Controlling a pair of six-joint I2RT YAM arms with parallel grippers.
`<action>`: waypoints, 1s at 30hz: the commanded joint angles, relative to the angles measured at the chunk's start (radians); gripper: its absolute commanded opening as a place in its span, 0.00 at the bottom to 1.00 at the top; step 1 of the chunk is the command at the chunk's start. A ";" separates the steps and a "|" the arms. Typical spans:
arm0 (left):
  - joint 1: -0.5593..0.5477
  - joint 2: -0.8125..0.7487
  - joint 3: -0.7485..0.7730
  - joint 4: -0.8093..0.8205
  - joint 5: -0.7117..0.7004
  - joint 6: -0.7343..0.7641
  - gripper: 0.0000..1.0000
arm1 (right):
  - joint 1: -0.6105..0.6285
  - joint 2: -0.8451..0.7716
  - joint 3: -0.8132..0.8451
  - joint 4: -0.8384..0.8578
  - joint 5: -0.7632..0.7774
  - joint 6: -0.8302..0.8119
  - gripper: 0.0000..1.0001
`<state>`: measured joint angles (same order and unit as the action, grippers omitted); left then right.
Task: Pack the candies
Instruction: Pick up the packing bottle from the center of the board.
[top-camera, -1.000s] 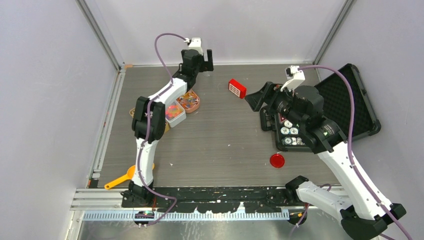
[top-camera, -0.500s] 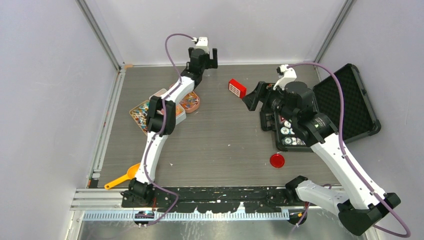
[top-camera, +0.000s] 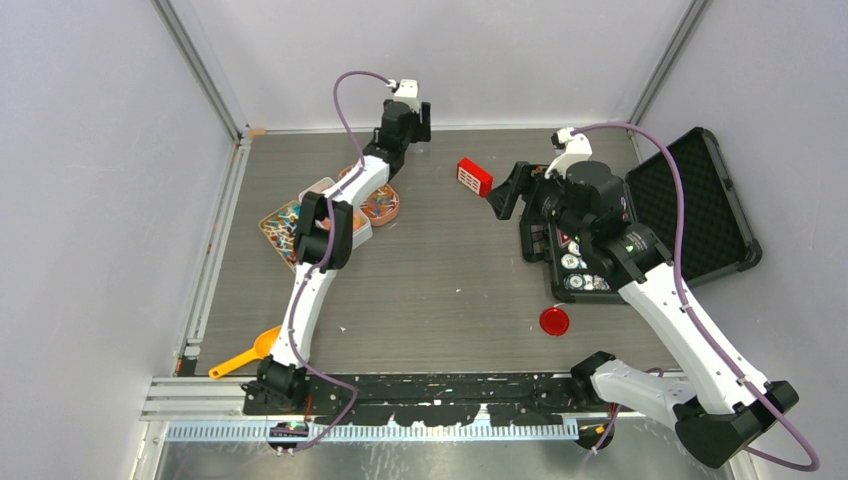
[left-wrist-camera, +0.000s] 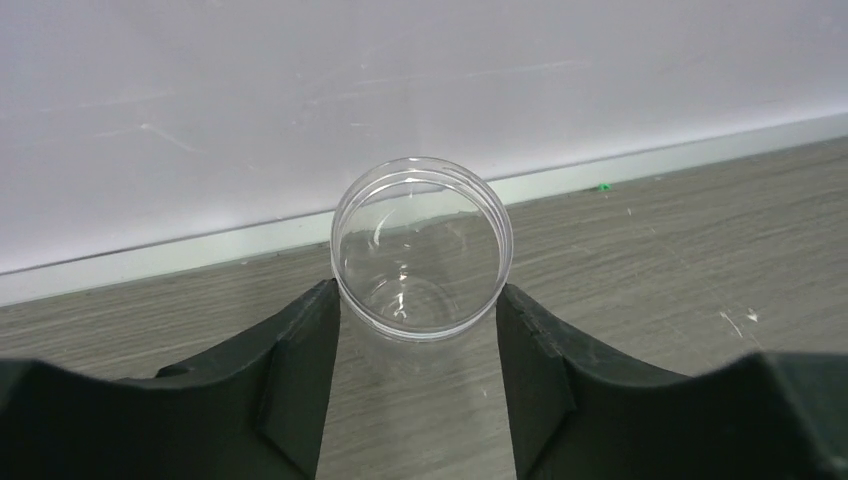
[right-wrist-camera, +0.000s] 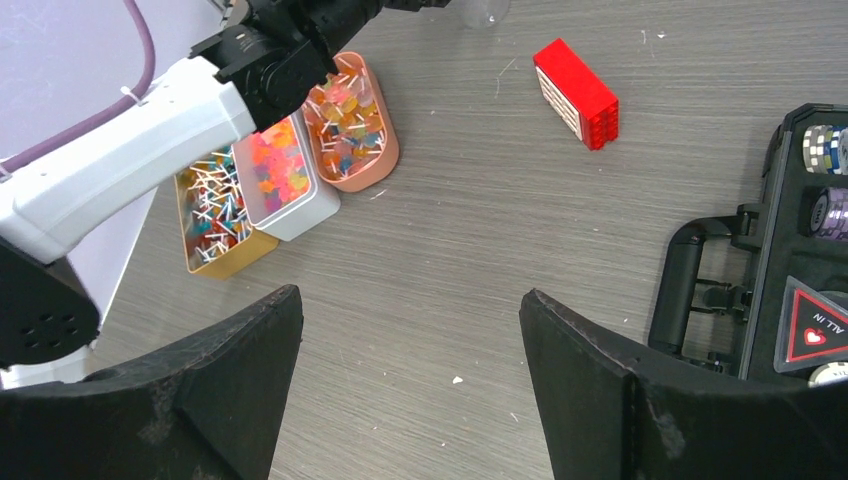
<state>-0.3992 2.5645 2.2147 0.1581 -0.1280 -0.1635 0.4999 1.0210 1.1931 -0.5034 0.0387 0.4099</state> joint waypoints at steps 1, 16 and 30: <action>-0.003 -0.164 -0.128 0.113 0.061 0.027 0.53 | -0.003 -0.021 0.030 0.032 0.028 -0.021 0.84; -0.130 -0.617 -0.656 0.162 0.113 0.122 0.47 | -0.003 -0.128 -0.042 0.042 0.040 0.045 0.84; -0.095 -0.422 -0.380 -0.099 -0.056 0.076 1.00 | -0.003 -0.209 -0.080 0.035 0.017 0.095 0.84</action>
<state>-0.5278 2.0804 1.7588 0.1078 -0.1440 -0.0711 0.4999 0.8230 1.1152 -0.5022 0.0586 0.4824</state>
